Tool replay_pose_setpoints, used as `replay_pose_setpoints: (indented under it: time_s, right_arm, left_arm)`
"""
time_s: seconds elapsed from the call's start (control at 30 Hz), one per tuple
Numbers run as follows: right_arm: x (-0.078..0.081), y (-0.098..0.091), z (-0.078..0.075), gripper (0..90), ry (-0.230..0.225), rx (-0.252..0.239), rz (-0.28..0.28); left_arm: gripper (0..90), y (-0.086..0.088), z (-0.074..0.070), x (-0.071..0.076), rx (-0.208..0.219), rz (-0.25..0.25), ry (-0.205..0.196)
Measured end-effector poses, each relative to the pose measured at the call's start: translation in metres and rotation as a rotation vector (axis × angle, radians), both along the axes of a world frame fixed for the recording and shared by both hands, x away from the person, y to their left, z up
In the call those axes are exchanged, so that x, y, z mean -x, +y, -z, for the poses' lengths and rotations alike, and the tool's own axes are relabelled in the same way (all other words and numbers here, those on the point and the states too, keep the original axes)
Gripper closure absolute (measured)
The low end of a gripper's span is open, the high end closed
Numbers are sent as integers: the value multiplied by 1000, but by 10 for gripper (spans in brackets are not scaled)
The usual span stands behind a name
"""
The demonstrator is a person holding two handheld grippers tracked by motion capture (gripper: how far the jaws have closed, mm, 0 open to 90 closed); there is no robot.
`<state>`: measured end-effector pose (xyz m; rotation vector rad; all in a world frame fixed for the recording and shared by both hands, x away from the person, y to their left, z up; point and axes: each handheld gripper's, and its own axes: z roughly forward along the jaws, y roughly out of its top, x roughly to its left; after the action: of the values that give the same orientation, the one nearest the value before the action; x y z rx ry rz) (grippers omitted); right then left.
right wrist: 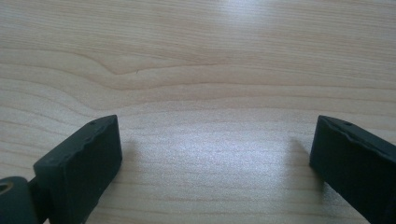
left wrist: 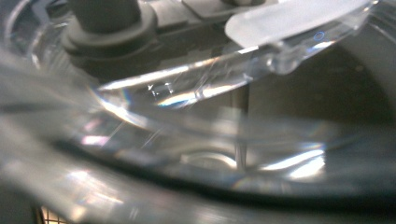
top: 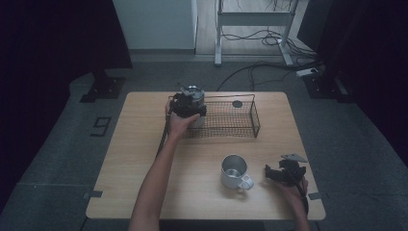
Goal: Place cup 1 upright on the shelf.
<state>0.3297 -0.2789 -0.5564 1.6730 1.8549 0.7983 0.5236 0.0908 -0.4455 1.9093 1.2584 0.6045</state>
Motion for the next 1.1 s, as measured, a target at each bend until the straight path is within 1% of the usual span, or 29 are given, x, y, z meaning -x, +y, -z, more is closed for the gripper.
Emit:
replay_pose_setpoints:
  time_s: [0.4,0.7,0.77,0.83,1.0,1.1]
  right_arm:
    - [0,0,0,20,0,0,0]
    - [0,0,0,20,0,1,0]
    - [0,0,0,20,0,1,0]
    - [0,0,0,20,0,1,0]
    - [0,0,0,20,0,1,-1]
    - [0,0,0,20,0,1,0]
  left_arm:
    - [40,5,13,-4,-14,-27,23]
    - [40,5,18,-4,-17,-31,28]
    - [40,3,23,-4,-20,-29,39]
    - [39,3,25,-2,-19,-29,32]
    - [38,4,27,-1,-16,-21,35]
    - [38,6,29,3,-7,-18,28]
